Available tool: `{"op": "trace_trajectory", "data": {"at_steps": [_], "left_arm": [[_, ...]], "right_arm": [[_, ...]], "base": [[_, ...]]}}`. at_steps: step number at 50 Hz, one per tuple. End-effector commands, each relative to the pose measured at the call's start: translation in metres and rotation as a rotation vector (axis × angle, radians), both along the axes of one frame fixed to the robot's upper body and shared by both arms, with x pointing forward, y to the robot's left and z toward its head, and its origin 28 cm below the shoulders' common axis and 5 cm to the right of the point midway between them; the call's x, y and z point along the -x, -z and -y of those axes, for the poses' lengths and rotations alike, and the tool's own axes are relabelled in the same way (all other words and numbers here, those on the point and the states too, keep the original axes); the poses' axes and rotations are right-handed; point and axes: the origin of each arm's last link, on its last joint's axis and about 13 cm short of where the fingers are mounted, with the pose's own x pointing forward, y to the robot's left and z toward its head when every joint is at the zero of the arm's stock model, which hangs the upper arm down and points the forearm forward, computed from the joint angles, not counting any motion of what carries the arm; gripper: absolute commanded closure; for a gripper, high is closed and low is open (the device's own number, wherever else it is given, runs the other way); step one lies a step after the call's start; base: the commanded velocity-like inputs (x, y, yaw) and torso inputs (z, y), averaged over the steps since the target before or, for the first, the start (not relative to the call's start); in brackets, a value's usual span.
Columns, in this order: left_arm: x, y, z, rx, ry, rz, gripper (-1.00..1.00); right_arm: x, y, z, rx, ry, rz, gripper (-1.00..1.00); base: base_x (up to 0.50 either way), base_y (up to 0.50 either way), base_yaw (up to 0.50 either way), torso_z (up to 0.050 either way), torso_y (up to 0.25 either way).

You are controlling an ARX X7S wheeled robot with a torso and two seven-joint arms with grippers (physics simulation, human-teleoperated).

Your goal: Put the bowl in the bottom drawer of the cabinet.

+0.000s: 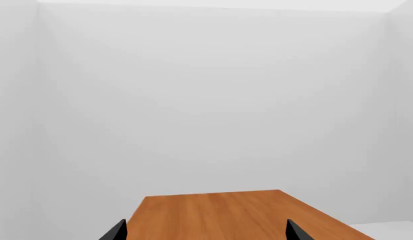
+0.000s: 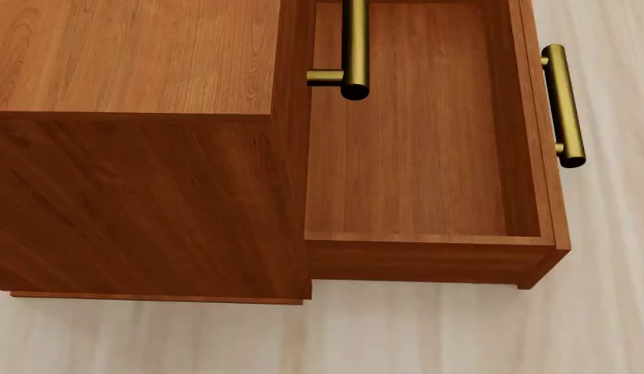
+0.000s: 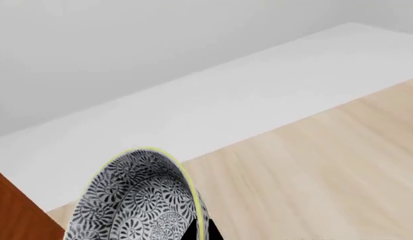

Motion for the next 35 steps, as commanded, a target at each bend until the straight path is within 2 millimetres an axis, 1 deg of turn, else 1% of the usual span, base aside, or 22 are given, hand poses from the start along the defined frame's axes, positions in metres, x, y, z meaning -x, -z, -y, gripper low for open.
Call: {"op": "trace_trajectory", "data": {"at_steps": [1,9,17,28,35], "left_arm": [[0.0,0.001,0.0,0.002,0.0,-0.001,-1.0],[0.0,0.001,-0.001,0.0,-0.001,-0.002,-1.0],[0.0,0.001,0.0,0.002,0.001,-0.001,-1.0],[0.0,0.003,-0.001,0.003,-0.002,-0.004,-1.0],[0.0,0.002,-0.001,0.003,-0.001,-0.004,-1.0]], "right_arm": [[-0.004,0.001,-0.008,0.022,-0.034,0.0,1.0],[-0.007,0.003,-0.011,0.033,-0.048,-0.009,1.0],[-0.009,0.0,-0.016,0.043,-0.066,-0.01,1.0],[-0.012,0.005,-0.015,0.056,-0.054,-0.031,1.0],[-0.016,0.014,-0.014,0.056,-0.039,-0.051,1.0]], "base": [[0.0,0.0,0.0,0.0,0.0],[0.0,0.0,0.0,0.0,0.001],[0.0,0.0,0.0,0.0,0.0],[0.0,0.0,0.0,0.0,0.001],[0.0,0.0,0.0,0.0,0.0]]}}
